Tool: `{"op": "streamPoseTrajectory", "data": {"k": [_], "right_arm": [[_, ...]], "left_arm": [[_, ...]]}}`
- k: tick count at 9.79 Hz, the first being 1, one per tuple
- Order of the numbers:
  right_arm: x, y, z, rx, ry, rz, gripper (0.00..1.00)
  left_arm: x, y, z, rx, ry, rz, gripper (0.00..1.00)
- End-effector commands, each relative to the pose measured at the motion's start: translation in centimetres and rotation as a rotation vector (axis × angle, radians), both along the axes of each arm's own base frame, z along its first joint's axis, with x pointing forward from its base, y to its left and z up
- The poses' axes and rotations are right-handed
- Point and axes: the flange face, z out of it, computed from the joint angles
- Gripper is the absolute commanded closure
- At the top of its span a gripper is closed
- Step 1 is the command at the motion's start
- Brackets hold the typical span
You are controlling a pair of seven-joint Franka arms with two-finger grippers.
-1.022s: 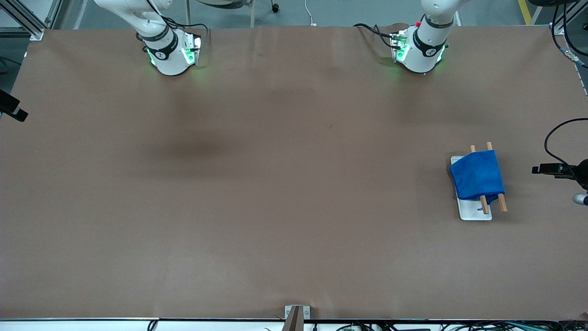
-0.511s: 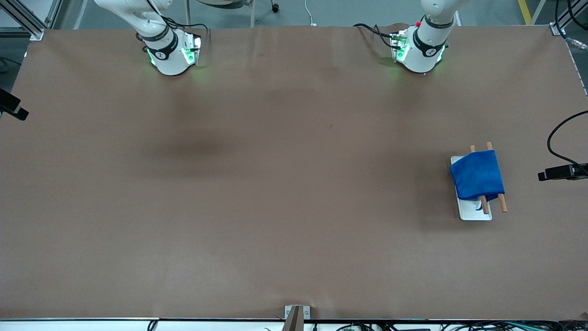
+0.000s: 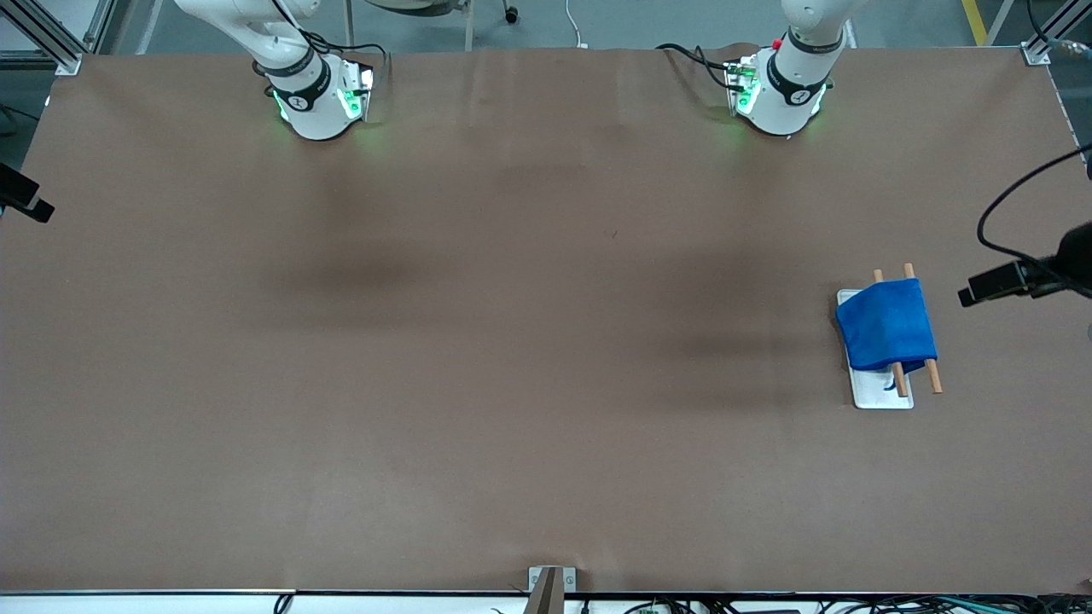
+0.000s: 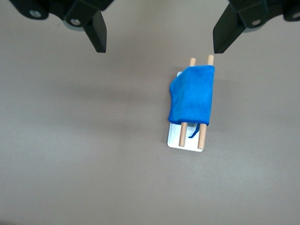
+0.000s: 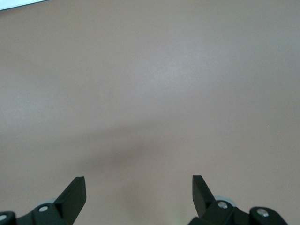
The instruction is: Right arm passes towel to left arm to hang
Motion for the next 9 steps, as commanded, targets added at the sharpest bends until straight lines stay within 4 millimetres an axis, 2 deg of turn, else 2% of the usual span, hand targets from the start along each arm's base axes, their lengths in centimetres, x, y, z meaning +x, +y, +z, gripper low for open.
{"op": "streamPoseTrajectory", "data": {"k": [1, 3, 4, 7, 9], "right_arm": [[-0.4, -0.1, 0.2, -0.008, 0.002, 0.004, 0.0], [-0.4, -0.2, 0.2, -0.008, 0.002, 0.001, 0.0], [-0.4, -0.2, 0.2, -0.008, 0.002, 0.001, 0.0], [-0.4, -0.2, 0.2, -0.008, 0.002, 0.001, 0.0], [-0.4, -0.1, 0.2, -0.008, 0.002, 0.002, 0.0]], "left_arm": [[-2.2, -2.1, 2.0, 0.036, -0.004, -0.018, 0.0], [-4.4, -4.6, 4.7, 0.071, -0.036, -0.062, 0.0], [-5.6, -5.1, 5.0, 0.097, -0.018, -0.062, 0.0], [-7.8, -4.6, 4.3, 0.072, 0.013, -0.134, 0.0], [-9.2, -5.2, 3.9, 0.062, 0.025, -0.143, 0.0]]}}
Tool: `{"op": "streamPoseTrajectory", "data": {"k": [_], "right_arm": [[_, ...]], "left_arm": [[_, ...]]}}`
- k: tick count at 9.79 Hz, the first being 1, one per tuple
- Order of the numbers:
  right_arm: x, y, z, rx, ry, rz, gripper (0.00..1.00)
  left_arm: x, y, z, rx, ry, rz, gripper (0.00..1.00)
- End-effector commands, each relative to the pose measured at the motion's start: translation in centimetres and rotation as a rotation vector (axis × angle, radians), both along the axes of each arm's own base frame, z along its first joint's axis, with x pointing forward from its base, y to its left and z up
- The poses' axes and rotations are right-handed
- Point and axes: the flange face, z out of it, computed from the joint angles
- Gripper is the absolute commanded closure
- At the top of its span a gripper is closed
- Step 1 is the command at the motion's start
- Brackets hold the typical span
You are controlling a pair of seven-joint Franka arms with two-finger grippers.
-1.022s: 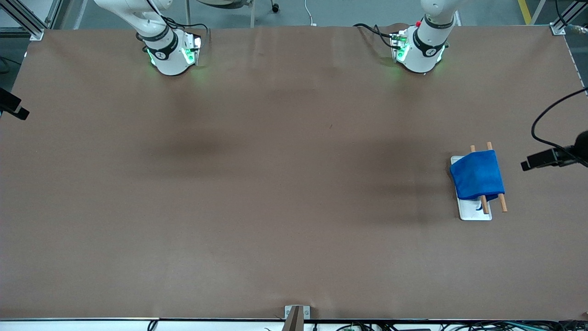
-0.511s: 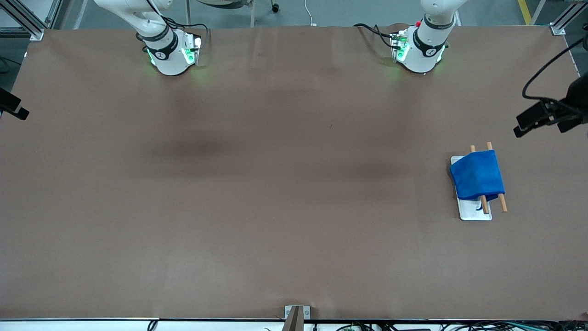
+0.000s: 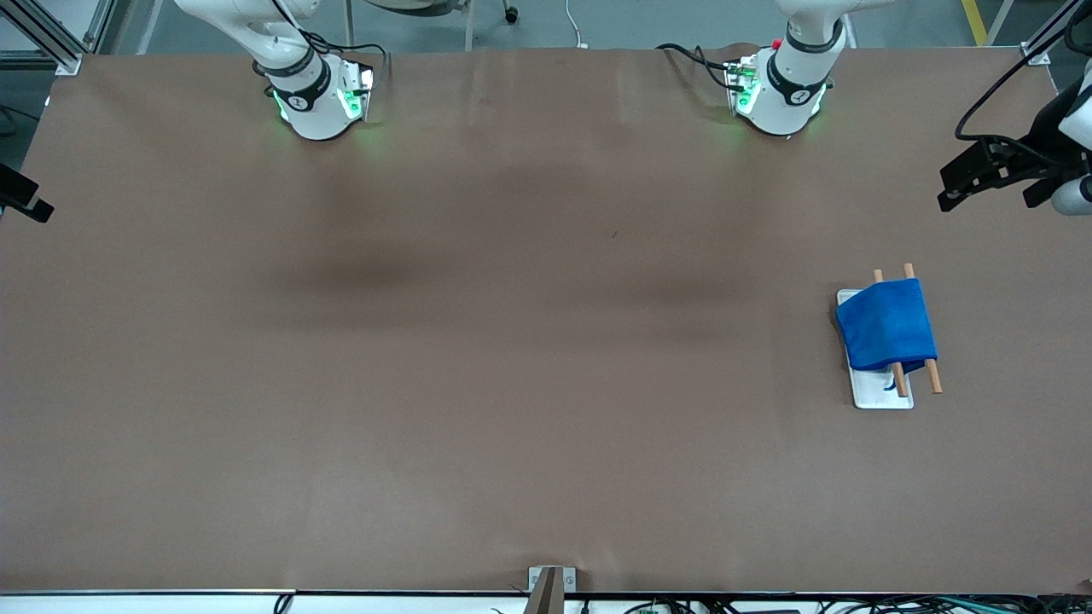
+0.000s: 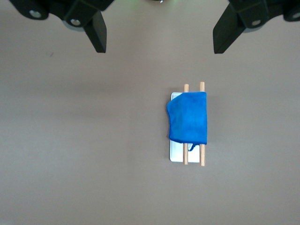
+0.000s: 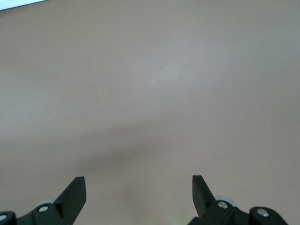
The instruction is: Right arm passes towel to left arm to hang
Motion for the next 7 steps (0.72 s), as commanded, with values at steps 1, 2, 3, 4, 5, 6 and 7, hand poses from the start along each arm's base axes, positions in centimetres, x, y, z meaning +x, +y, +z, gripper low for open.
{"op": "streamPoseTrajectory", "data": {"k": [1, 2, 3, 4, 5, 6, 7], "right_arm": [[-0.4, -0.1, 0.3, -0.008, 0.002, 0.003, 0.0], [-0.4, -0.1, 0.3, -0.008, 0.002, 0.002, 0.0], [-0.4, -0.1, 0.3, -0.008, 0.002, 0.002, 0.0], [-0.4, -0.1, 0.2, -0.008, 0.004, 0.002, 0.0], [-0.4, -0.1, 0.2, -0.008, 0.004, 0.002, 0.0], [-0.4, -0.1, 0.2, -0.007, 0.005, 0.003, 0.0], [-0.4, -0.1, 0.2, -0.008, 0.004, 0.002, 0.0]], "left_arm": [[-2.2, -0.7, -1.8, -0.007, 0.039, -0.024, 0.0], [-2.8, -0.9, -1.9, -0.012, 0.044, -0.028, 0.0], [-3.5, -0.9, -2.2, -0.014, 0.05, -0.015, 0.0], [-3.5, -1.0, -2.2, -0.012, 0.05, -0.027, 0.0], [-3.4, -1.0, -2.2, -0.013, 0.05, -0.032, 0.0], [-3.3, -0.8, -2.0, -0.014, 0.047, -0.032, 0.0], [-3.4, -0.9, -2.0, -0.009, 0.047, -0.032, 0.0]]}}
